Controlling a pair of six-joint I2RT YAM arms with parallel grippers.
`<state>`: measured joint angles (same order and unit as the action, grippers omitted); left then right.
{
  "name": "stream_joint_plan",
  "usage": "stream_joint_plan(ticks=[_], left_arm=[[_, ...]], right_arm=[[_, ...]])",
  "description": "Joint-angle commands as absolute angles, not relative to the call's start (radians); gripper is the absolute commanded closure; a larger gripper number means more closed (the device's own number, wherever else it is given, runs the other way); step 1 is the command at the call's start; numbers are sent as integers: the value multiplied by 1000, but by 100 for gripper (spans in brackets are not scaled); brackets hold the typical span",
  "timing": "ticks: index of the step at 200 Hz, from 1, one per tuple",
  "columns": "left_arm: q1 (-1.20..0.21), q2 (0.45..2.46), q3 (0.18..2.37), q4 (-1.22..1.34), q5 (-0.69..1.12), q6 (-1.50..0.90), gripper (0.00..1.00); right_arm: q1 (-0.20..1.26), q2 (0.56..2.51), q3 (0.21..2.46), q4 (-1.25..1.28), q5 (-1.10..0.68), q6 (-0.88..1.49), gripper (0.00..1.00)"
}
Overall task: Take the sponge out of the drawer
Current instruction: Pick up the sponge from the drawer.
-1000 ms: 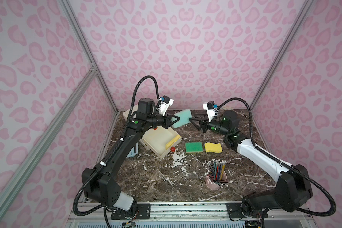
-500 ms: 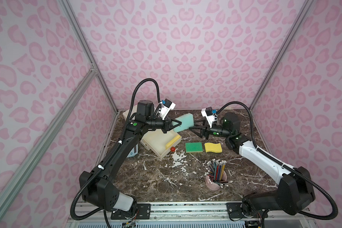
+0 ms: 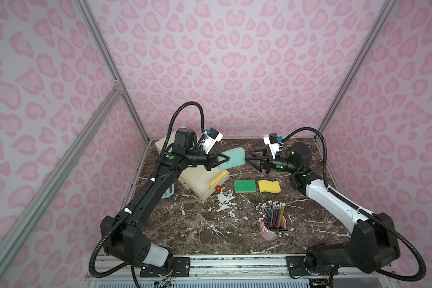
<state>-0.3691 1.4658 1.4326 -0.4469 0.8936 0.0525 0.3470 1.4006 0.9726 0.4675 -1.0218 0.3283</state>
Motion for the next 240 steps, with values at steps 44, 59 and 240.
stream_joint_plan(ticks=[44, 59, 240], left_arm=[[-390, 1463, 1429, -446, 928, 76, 97], [-393, 1471, 1434, -454, 923, 81, 97], [-394, 1452, 1394, -410, 767, 71, 2]], right_arm=[[371, 1471, 975, 661, -1110, 439, 40], [377, 1482, 983, 673, -1109, 448, 42], [316, 1455, 1085, 156, -881, 377, 100]])
